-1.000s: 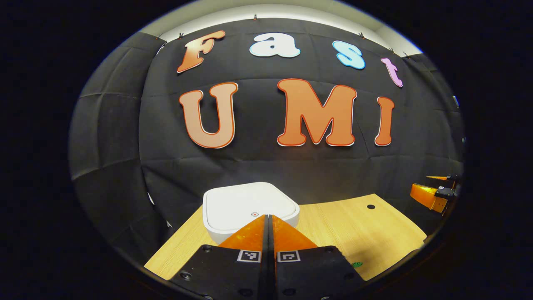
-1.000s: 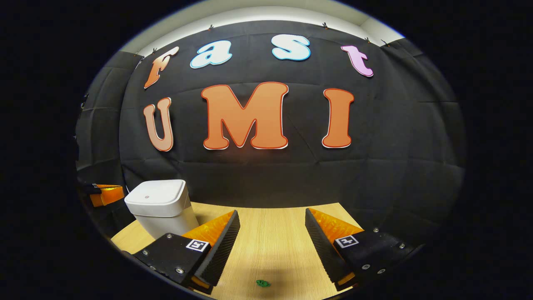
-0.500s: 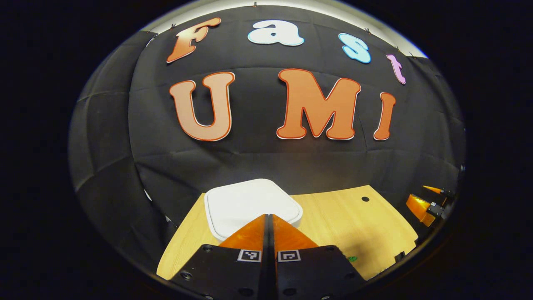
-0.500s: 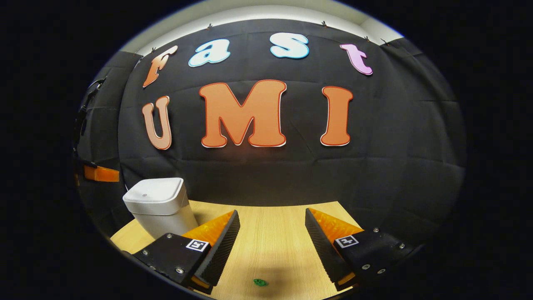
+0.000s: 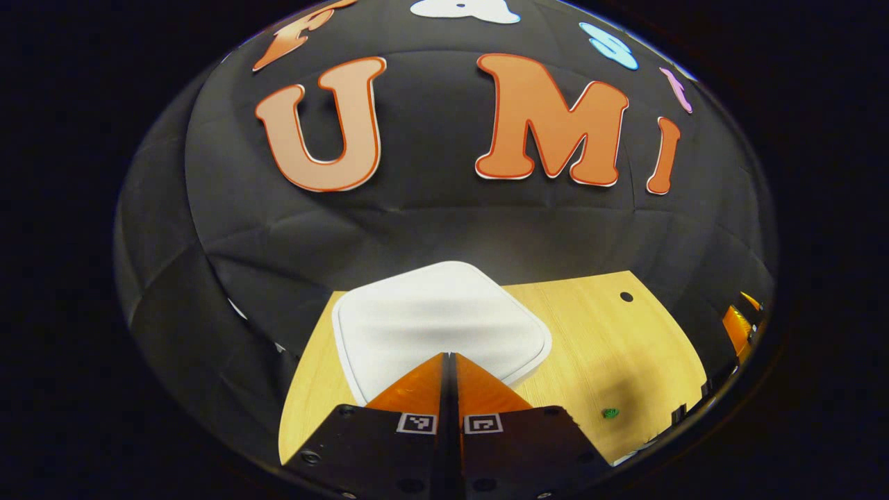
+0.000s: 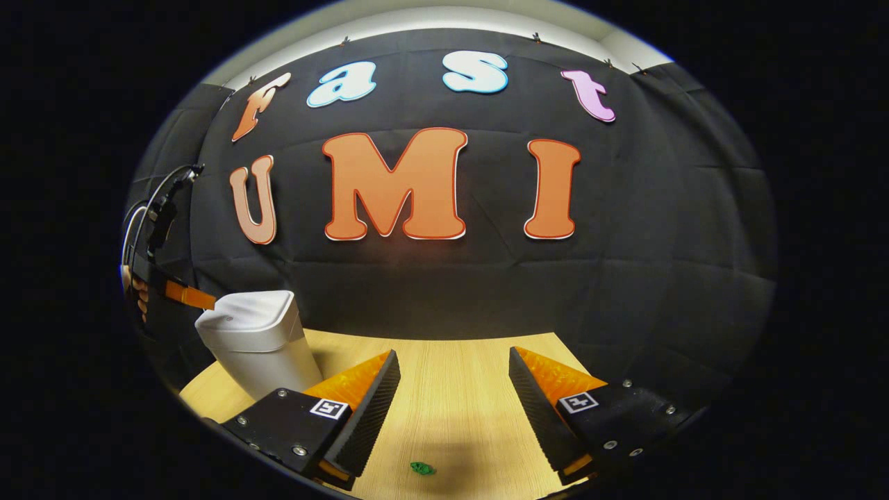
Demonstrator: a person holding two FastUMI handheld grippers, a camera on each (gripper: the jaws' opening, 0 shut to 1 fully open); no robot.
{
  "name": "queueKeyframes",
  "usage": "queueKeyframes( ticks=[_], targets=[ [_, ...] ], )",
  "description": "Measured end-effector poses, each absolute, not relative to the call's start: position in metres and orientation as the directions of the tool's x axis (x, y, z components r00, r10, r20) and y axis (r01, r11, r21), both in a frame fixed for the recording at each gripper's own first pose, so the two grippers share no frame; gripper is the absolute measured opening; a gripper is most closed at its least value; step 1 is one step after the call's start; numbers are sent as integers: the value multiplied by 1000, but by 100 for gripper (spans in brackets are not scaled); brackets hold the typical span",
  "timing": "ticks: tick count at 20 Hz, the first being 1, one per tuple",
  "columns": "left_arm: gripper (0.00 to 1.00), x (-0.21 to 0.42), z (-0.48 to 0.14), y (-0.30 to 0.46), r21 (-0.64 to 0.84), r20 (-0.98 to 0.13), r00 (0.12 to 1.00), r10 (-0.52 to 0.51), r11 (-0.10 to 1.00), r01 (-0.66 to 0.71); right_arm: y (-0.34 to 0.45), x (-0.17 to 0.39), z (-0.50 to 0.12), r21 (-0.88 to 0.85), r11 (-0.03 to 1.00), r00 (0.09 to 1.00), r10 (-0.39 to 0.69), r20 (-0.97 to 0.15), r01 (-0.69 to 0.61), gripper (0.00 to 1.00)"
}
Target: Press the lid of the desktop garbage bin to open it, pick up the crumpled paper on the desktop and throw it into the bin, then pick up the pop can on the desktop and drop it into the bin, and finally close the garbage bin lid.
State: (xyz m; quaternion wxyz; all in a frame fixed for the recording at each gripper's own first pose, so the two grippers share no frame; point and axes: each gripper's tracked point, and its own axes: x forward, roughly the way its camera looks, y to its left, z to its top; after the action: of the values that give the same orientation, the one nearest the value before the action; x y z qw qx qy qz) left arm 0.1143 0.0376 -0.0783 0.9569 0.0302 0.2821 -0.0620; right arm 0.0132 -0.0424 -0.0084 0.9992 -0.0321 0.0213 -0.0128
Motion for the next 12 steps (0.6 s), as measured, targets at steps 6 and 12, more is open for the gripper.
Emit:
queueKeyframes(
  ticks=[6,12],
  targets=[
    [0,118,-102,34,-3,-605,788,-115,990,142,-50,15,-16,-44,998,997,-45,-66,42,94],
    [1,116,-102,37,-20,-572,812,-118,991,131,-49,16,-19,-8,999,997,-41,-72,41,94]
  ],
)
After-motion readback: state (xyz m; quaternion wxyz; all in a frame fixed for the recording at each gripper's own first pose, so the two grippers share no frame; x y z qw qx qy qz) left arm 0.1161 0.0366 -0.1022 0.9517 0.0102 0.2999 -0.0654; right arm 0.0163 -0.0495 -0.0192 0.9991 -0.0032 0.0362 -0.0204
